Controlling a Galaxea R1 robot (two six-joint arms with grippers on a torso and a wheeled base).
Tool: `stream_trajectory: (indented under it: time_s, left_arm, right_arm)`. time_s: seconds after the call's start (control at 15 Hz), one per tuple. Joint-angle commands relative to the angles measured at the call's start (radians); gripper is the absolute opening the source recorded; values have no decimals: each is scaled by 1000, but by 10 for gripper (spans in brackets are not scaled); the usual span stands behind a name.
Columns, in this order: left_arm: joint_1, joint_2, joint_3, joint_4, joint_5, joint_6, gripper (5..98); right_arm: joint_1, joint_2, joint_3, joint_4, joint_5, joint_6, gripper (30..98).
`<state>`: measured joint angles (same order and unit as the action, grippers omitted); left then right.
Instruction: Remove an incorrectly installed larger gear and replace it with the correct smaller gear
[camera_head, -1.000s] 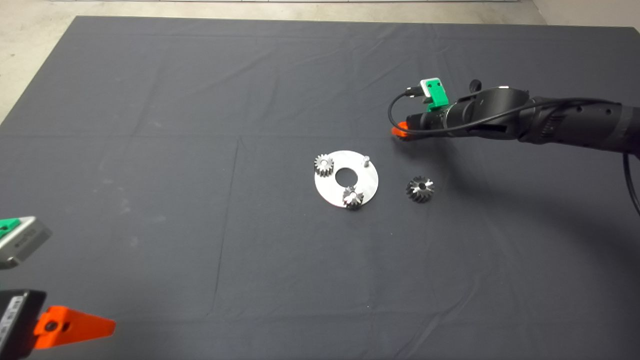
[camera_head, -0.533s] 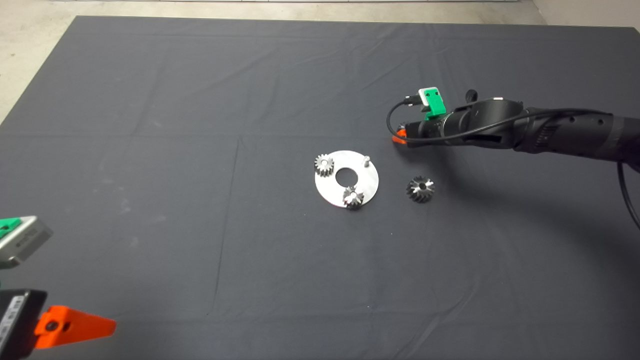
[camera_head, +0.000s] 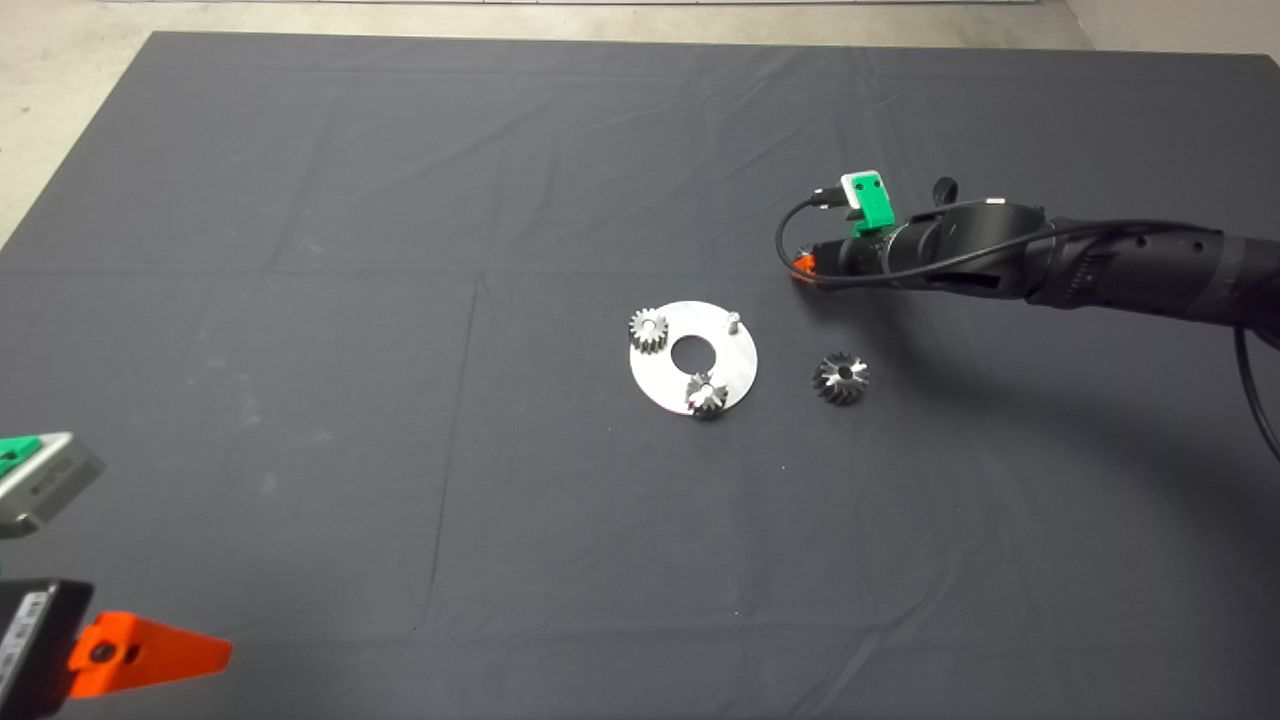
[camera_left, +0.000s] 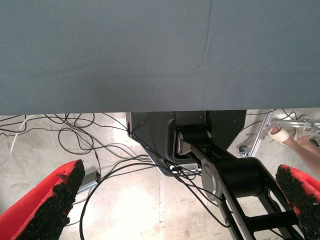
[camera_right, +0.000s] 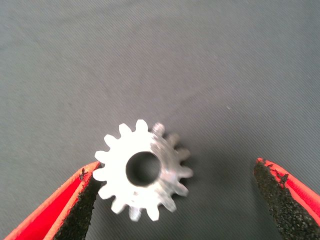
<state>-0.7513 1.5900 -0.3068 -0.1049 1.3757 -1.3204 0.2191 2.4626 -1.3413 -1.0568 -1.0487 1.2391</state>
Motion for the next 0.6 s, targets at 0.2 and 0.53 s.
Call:
stream_trajectory:
  time_s: [0.2,0.53]
  left_arm:
    - [-5,-1,13,-13,0,-5,981]
    - [-5,-1,13,-13,0,-10,981]
  right_arm:
    - [17,5,-7,-29,55,5,760]
    - [17,6,-17,-29,64,6,698]
